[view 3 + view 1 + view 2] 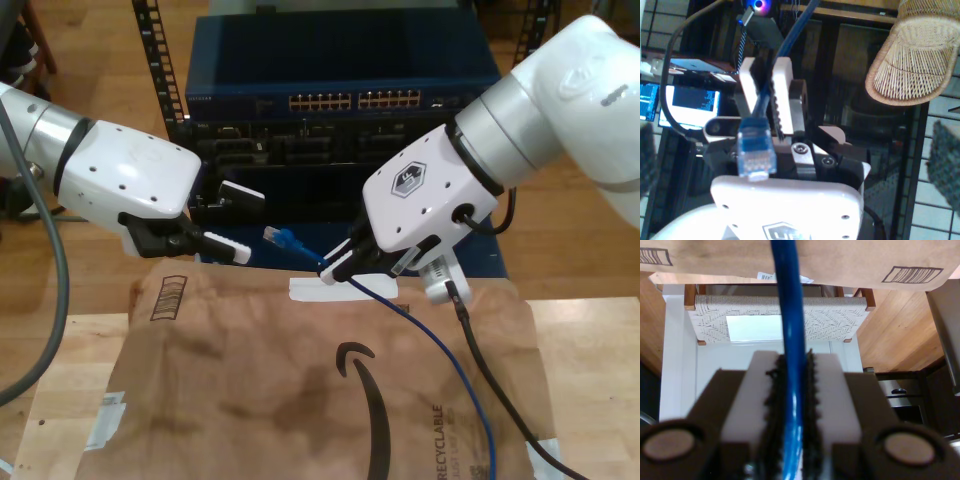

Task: Grab the cable and plug it in

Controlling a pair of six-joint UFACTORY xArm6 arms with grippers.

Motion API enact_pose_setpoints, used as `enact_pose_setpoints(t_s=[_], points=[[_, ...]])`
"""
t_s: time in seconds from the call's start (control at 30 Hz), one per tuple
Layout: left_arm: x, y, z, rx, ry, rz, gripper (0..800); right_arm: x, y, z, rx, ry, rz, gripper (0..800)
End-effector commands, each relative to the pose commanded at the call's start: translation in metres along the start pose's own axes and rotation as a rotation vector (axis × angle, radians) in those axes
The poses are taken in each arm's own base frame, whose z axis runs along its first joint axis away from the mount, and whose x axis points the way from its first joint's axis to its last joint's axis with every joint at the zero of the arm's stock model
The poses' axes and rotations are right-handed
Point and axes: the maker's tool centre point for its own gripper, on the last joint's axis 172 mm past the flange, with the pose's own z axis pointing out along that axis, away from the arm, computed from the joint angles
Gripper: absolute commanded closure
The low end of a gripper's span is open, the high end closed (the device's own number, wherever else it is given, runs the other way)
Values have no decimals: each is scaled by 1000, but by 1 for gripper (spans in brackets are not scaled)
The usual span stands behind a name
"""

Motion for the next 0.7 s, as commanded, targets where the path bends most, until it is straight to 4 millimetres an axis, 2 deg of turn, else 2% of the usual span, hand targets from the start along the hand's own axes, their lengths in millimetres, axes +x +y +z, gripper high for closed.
enact_pose_setpoints(t_s=[0.13,0.37,0.7], points=[[-11,-8,3,32,-42,3,162,0,0,0,0,0,0,779],[-1,-13,10,47,-55,-26,191,0,0,0,1,0,1,779],[2,-13,12,46,-56,-31,345,0,0,0,2,0,0,778]])
